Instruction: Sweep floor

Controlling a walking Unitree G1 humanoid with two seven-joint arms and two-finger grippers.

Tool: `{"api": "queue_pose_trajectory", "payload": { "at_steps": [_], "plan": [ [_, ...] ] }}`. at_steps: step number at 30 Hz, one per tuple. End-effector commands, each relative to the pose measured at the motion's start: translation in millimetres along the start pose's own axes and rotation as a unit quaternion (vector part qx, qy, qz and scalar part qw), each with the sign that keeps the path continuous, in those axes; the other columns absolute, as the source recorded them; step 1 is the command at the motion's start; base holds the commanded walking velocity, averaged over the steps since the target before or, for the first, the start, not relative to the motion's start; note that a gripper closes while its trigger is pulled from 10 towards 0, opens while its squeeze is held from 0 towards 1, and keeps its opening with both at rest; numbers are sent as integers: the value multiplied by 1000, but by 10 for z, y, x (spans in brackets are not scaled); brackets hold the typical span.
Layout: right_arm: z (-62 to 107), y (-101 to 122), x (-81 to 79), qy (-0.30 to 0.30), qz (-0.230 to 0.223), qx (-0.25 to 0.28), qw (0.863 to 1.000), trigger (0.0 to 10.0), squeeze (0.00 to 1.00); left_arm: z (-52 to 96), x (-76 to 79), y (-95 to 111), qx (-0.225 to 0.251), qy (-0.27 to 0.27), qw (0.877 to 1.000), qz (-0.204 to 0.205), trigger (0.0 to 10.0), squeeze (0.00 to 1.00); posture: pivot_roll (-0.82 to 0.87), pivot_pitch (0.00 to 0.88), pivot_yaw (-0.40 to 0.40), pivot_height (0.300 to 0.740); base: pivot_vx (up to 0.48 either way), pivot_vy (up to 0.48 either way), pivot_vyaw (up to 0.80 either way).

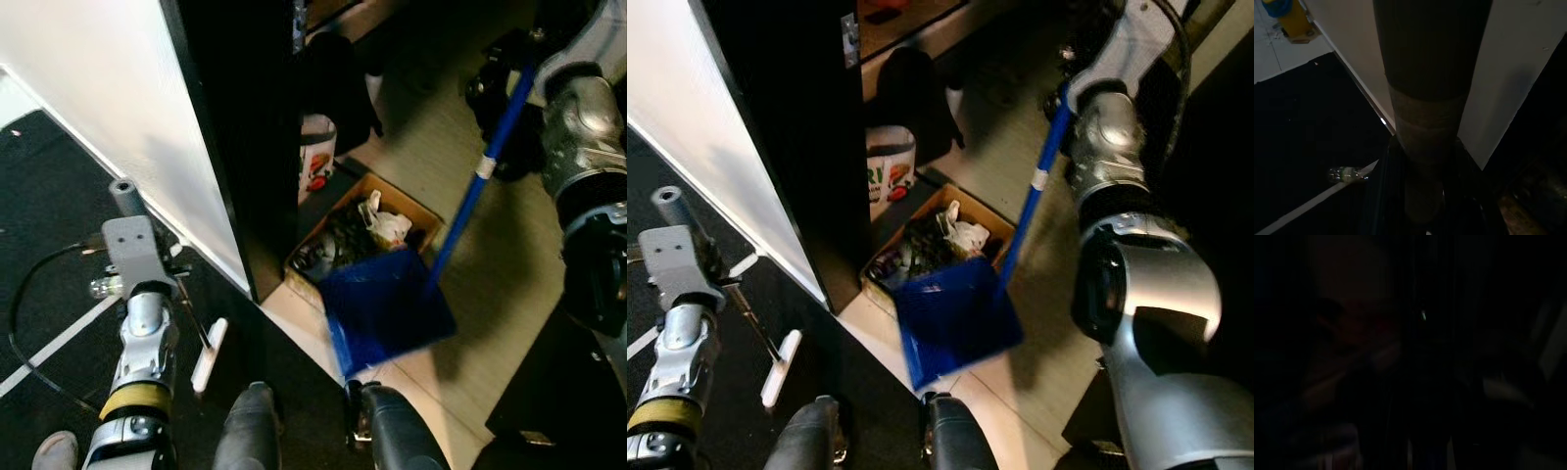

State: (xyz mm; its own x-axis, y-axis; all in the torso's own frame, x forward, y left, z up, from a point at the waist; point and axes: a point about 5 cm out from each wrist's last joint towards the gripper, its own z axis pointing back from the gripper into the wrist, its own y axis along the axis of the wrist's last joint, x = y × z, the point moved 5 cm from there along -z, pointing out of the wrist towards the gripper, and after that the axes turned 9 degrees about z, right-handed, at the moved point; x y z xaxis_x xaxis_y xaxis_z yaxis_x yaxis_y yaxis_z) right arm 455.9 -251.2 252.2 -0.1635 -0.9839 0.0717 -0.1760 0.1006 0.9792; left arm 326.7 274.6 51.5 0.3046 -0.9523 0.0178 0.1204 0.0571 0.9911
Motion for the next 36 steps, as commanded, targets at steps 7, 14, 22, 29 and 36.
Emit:
{"api": "queue_pose_trajectory", "payload": {
  "at_steps": [7,14,22,29,36],
  "plan": [
    [131,-319,282,-26,-14,-51,998,10000,0,33,28,-173,-36,-15,999,-31,10000,0,84,53,-42,740,0,0,0],
    [263,-463,423,-65,-23,-37,997,10000,0,69,68,-213,-35,-22,999,-15,10000,0,82,51,-46,740,0,0,0],
    [305,-556,446,-71,-41,-52,995,10000,0,98,128,-219,-30,-20,999,-3,10000,0,85,50,-55,740,0,94,0],
    [299,-531,486,-75,-62,-52,994,10000,0,152,100,-284,-38,-18,999,-7,10000,0,88,53,-59,740,0,480,0],
    [260,-469,511,-64,-59,-56,995,10000,0,147,25,-273,-38,-10,999,-11,10000,0,89,56,-61,740,0,480,0]
  ]
}}
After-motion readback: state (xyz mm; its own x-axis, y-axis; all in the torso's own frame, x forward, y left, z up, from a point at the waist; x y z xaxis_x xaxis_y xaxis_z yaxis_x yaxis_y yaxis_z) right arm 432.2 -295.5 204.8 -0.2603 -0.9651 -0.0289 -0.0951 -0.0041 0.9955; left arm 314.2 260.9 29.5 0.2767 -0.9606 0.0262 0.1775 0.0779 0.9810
